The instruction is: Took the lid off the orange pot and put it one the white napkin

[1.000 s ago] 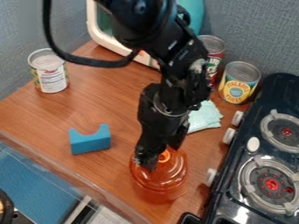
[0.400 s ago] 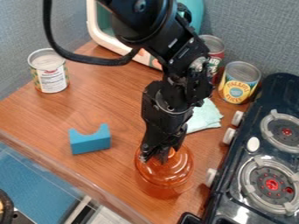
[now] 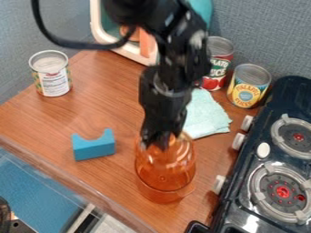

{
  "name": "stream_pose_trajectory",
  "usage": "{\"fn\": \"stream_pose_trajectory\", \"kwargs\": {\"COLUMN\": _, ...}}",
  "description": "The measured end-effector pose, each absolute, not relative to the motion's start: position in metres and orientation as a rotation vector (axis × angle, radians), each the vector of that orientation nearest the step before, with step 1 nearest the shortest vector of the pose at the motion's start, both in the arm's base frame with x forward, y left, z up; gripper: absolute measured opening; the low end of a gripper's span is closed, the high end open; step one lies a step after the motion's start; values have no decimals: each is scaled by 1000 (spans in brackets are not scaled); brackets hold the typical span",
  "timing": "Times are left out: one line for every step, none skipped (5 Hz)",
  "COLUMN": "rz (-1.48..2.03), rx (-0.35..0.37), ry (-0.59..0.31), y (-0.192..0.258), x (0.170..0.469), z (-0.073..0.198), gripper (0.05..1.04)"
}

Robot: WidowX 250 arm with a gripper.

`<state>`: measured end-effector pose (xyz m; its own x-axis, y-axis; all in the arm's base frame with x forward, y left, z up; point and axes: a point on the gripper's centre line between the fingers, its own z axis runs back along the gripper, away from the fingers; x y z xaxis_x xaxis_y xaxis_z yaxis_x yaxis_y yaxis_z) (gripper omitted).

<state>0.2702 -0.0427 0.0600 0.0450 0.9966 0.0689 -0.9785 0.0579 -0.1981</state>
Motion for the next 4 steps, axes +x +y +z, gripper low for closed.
{"fn": "stream_pose_trajectory", "kwargs": {"rz": 1543, "rx": -151, "ry": -226, "y": -37, "x": 293, "z": 82, "gripper": 377}}
{"fn": "stream_pose_trajectory", "kwargs": {"rz": 1544, "rx": -145, "ry": -244, "y": -39, "x": 326, "z": 85, "gripper": 377}}
{"fn": "stream_pose_trajectory", "kwargs": {"rz": 1535, "rx": -116, "ry": -243, "y": -35, "x": 362, "z": 73, "gripper": 377}}
{"fn": "stream_pose_trajectory", "kwargs": {"rz": 1544, "rx": -73, "ry": -240, "y": -25, "x": 387, "z": 55, "gripper": 377}}
